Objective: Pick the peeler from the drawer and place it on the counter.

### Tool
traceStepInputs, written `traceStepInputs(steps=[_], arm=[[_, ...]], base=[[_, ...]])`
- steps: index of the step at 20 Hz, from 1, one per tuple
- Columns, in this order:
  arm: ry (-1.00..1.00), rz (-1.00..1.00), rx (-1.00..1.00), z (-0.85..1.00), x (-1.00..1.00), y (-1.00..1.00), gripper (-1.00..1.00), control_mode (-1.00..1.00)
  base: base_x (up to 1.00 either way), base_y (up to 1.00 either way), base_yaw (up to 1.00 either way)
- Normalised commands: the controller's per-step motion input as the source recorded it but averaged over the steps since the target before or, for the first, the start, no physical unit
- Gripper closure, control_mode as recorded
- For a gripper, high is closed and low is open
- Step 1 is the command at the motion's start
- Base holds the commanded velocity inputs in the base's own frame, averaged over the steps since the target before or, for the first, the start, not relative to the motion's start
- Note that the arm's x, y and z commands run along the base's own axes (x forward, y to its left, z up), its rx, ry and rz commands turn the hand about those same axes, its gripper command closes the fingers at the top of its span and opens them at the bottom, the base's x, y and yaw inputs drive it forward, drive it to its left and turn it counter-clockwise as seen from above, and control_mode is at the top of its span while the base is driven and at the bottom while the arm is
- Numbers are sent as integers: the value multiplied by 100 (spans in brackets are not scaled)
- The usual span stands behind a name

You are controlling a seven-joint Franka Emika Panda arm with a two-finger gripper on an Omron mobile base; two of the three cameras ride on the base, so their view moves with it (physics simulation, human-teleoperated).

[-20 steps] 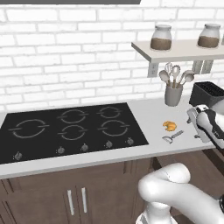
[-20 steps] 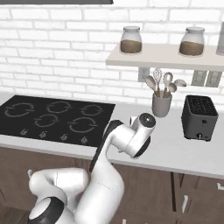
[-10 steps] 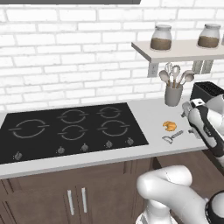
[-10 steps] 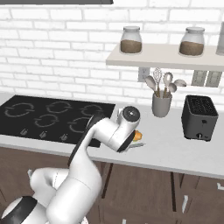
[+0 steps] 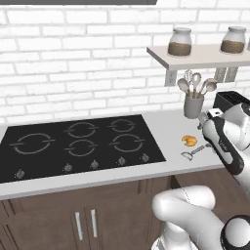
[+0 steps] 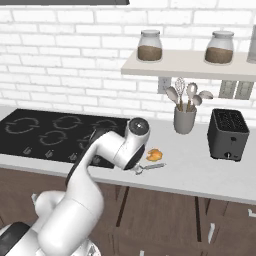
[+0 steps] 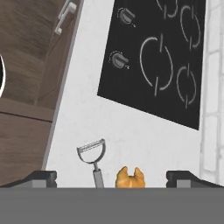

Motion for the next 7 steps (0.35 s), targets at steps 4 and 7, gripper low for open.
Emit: traceStepInputs(steps=[4, 7], arm=[[-3, 0, 0, 7, -6, 11, -100, -100], [-10, 0, 0, 10, -30, 0, -100, -100]], base=[[0, 0, 0], [0, 0, 0]])
